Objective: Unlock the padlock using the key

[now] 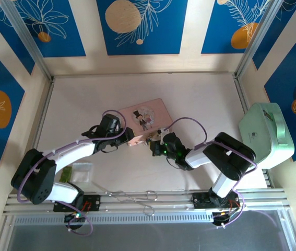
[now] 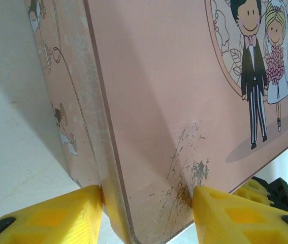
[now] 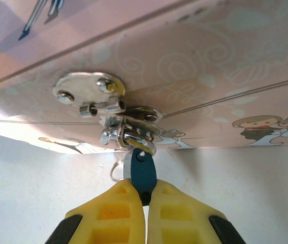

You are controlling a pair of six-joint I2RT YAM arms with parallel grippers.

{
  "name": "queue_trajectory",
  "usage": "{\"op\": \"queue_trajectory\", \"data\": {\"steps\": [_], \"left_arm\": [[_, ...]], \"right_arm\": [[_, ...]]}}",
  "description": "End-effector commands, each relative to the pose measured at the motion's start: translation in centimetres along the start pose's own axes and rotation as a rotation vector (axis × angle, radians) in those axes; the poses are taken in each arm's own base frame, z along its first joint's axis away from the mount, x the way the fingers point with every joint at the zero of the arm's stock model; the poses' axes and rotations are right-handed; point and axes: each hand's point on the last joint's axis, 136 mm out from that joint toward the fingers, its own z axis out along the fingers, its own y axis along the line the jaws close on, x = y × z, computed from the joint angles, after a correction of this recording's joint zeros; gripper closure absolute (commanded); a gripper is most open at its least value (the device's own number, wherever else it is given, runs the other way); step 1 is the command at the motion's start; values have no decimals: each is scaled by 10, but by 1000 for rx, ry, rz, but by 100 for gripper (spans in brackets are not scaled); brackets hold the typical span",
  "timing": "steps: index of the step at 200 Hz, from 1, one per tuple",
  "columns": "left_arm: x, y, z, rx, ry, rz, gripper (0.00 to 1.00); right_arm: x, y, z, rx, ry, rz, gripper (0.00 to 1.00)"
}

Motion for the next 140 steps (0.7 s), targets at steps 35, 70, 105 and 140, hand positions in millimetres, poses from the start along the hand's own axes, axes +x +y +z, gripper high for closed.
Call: {"op": "queue_trajectory", "data": {"steps": [35, 70, 105, 140], "left_arm": [[6, 8, 7, -12, 29, -16, 52], [5, 8, 7, -9, 28, -18, 52], [6, 12, 10, -15, 30, -25, 53], [9, 14, 12, -12, 34, -35, 53]], "right_arm": [[1, 14, -15, -102, -11, 48, 100], [-3, 18, -22, -159, -38, 77, 100], [-6, 20, -27, -229, -60, 121, 100], [-9, 19, -30, -267, -77, 167, 100]]}}
